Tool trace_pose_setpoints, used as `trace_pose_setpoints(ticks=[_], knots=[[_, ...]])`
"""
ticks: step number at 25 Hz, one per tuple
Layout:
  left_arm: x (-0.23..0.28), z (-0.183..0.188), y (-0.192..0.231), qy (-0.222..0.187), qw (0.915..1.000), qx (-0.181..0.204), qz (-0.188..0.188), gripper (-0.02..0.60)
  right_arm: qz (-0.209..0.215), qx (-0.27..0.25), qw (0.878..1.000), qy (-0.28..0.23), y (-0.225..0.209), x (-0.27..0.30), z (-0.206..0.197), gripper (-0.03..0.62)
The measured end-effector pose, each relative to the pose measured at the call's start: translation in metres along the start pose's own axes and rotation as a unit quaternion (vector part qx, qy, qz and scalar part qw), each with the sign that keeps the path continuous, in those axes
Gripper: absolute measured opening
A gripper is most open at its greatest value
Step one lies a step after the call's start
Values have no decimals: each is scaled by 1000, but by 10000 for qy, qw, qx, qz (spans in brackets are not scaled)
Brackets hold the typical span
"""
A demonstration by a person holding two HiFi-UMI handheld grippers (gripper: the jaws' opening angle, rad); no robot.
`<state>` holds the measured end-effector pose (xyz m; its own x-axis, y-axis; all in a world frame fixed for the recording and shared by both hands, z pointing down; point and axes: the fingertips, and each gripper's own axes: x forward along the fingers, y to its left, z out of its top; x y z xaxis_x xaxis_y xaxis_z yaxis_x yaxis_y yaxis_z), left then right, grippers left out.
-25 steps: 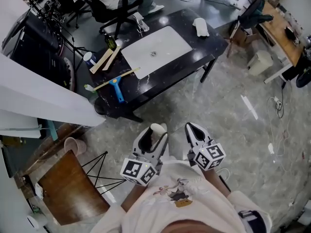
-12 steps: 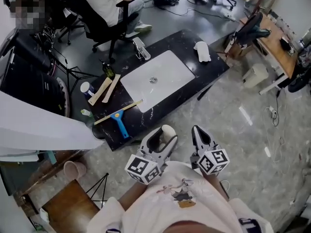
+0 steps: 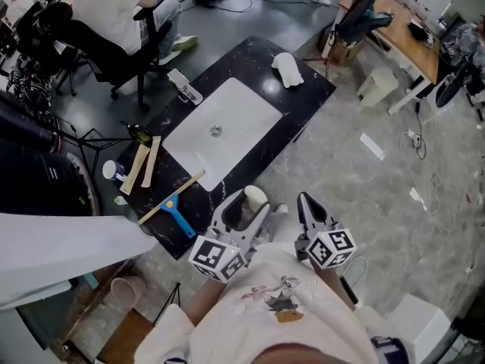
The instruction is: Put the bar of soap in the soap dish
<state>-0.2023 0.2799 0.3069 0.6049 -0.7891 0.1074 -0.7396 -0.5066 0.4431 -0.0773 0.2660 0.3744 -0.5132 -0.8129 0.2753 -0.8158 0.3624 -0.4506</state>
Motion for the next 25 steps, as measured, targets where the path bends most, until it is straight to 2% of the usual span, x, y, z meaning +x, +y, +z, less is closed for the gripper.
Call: trace_pose_setpoints(ticks=[8,13,16,20,25], knots=[[31,-6,14,223,9996,-132,-95,259,-13,10,10000,-98,-13,27,20,6],[64,-8,20,295,9993,-216,-10,259,84,25,9999,79,-38,44,24,6],[102,-4,24,305,9993,-215,-9,259,177,-67,9998,-18,-63,67,48,6],[165,0,25,368,9992,-128,-92,259,37,-40,9998,-192,-111,91,81,6],[240,27,17,231,9997,11,-89,259,89,-45,9999,-109,-166,117,122,6]])
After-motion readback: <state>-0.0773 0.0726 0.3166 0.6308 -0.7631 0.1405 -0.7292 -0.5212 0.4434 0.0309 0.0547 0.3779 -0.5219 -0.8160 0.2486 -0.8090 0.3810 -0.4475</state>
